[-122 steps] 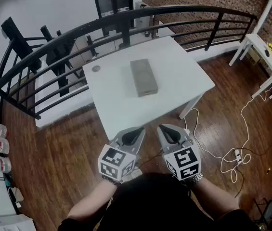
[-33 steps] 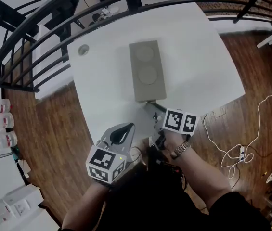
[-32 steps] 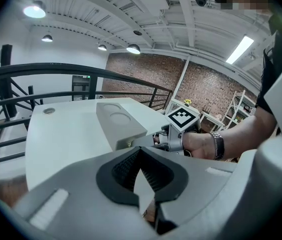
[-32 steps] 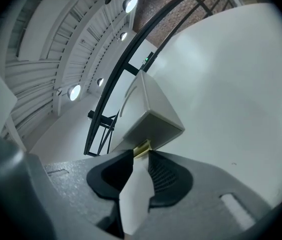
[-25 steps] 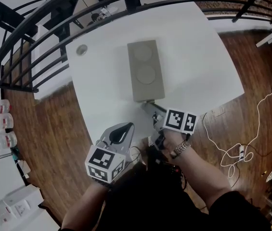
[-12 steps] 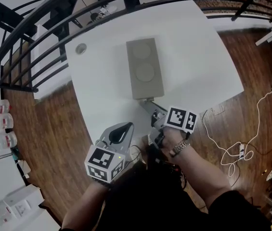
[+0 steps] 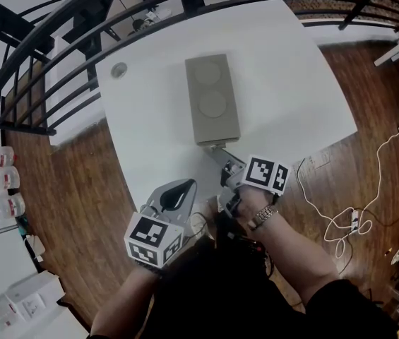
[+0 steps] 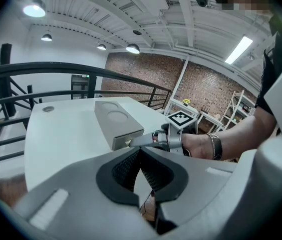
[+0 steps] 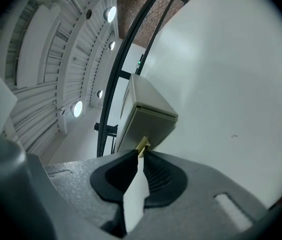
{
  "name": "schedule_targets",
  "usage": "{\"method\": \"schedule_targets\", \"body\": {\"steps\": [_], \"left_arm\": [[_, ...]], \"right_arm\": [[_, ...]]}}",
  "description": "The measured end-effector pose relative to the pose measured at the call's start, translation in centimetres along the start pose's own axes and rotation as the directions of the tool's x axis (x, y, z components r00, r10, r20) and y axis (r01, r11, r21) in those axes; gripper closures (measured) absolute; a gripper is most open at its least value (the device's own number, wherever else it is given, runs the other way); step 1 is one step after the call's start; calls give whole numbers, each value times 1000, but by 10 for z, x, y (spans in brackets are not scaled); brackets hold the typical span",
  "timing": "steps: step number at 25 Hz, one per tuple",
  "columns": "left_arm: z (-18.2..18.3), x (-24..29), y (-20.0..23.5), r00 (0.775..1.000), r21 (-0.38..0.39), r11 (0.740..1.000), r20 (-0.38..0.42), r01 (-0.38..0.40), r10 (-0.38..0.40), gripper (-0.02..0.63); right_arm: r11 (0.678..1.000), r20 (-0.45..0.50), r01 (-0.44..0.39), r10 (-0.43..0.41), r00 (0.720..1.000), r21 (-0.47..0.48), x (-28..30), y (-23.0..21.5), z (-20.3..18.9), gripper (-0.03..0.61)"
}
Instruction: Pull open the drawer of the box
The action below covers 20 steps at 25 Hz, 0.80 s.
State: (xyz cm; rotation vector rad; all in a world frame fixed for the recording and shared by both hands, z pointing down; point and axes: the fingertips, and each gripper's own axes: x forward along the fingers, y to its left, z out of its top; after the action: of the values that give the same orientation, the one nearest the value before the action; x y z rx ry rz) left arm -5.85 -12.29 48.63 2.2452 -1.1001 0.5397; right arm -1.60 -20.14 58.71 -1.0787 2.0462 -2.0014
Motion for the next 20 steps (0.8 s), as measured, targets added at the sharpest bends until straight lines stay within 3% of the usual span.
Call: {"method": "schedule_targets", "body": {"steps": [20], "left_arm": [[-11, -18, -19, 1000, 31, 999, 5, 19, -19, 603]], "right_arm": [[1000, 15, 8, -8, 1000, 5, -25, -5, -30, 555]]}}
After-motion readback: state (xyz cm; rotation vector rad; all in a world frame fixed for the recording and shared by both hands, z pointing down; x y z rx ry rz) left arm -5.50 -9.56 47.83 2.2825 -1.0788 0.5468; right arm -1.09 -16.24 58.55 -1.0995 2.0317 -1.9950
